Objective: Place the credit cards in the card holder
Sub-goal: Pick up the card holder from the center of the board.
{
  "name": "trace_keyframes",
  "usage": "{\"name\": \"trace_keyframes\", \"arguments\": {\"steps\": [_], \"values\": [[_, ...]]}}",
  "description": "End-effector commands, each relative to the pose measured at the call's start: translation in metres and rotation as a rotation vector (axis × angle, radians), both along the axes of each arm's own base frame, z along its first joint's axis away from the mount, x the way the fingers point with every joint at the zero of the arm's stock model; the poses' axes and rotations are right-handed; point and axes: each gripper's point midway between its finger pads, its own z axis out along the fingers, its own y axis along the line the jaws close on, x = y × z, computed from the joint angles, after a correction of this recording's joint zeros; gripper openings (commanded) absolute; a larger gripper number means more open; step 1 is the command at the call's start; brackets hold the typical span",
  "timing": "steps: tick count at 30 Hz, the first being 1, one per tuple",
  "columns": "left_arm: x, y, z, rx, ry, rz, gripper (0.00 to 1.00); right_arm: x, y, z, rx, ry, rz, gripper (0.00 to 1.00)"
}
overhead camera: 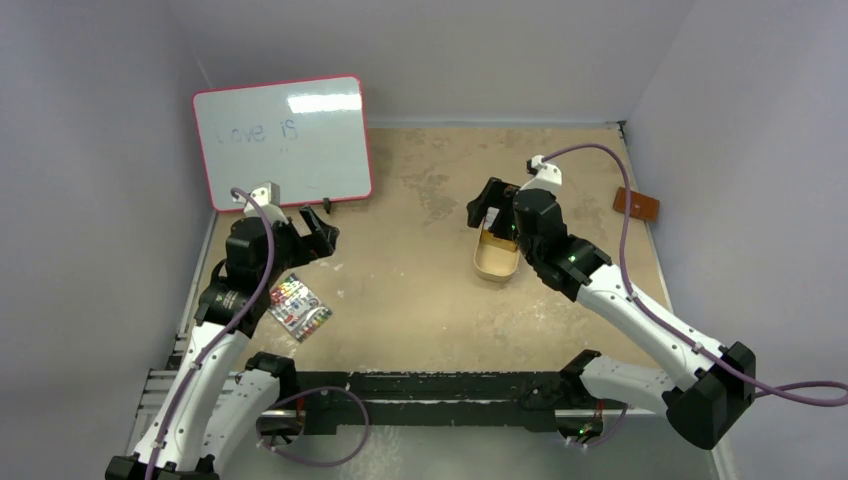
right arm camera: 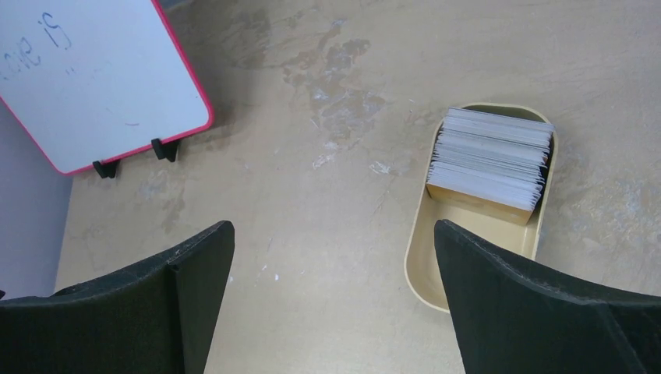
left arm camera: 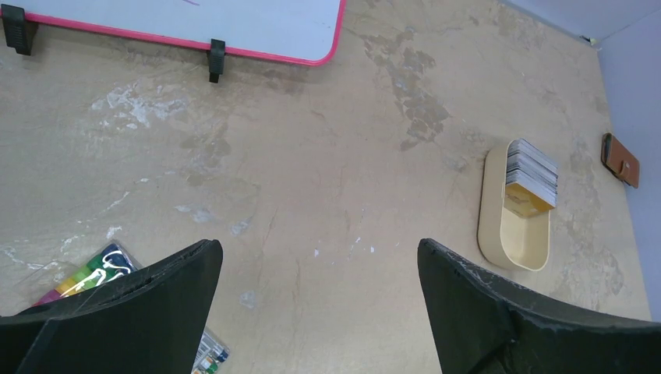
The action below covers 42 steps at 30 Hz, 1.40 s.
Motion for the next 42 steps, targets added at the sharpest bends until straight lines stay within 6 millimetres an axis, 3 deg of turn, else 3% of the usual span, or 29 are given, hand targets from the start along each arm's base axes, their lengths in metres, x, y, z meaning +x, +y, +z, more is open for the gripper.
{"name": "trace_keyframes", "arguments": {"steps": [1, 4, 5, 9, 16, 19, 22, 27, 34, 42], "values": [[0.005, 0.0, 0.013, 0.001, -0.064, -0.01, 0.96, 0.008, -0.005, 0.016, 0.027, -0.052, -0.05, 0.99], [0.005, 0.0, 0.012, 0.001, -0.061, -0.009, 0.96, 0.011, -0.017, 0.013, -0.037, -0.054, -0.095, 0.99], [0.005, 0.0, 0.012, 0.001, -0.059, -0.01, 0.96, 0.016, -0.027, 0.027, -0.059, -0.081, -0.15, 0.99], [0.004, 0.0, 0.011, -0.002, -0.058, -0.007, 0.96, 0.027, -0.065, 0.041, -0.236, -0.108, -0.336, 0.99], [0.004, 0.0, 0.01, -0.002, -0.053, -0.008, 0.96, 0.049, -0.109, 0.04, -0.605, -0.073, -0.468, 0.99], [0.004, -0.001, 0.012, -0.005, -0.06, -0.01, 0.96, 0.074, -0.141, 0.023, -0.683, 0.003, -0.496, 0.97], [0.003, -0.001, 0.013, -0.009, -0.065, -0.015, 0.95, 0.094, -0.185, -0.005, -0.78, 0.119, -0.571, 0.88], [0.001, -0.002, 0.016, -0.017, -0.078, -0.021, 0.95, 0.115, -0.235, -0.042, -0.891, 0.275, -0.657, 0.55], [0.0, -0.005, 0.02, -0.024, -0.092, -0.035, 0.95, 0.145, -0.303, -0.088, -0.939, 0.441, -0.723, 0.5], [0.004, -0.013, 0.008, -0.029, -0.047, -0.068, 0.94, 0.174, -0.353, -0.13, -0.953, 0.541, -0.74, 0.53]]}}
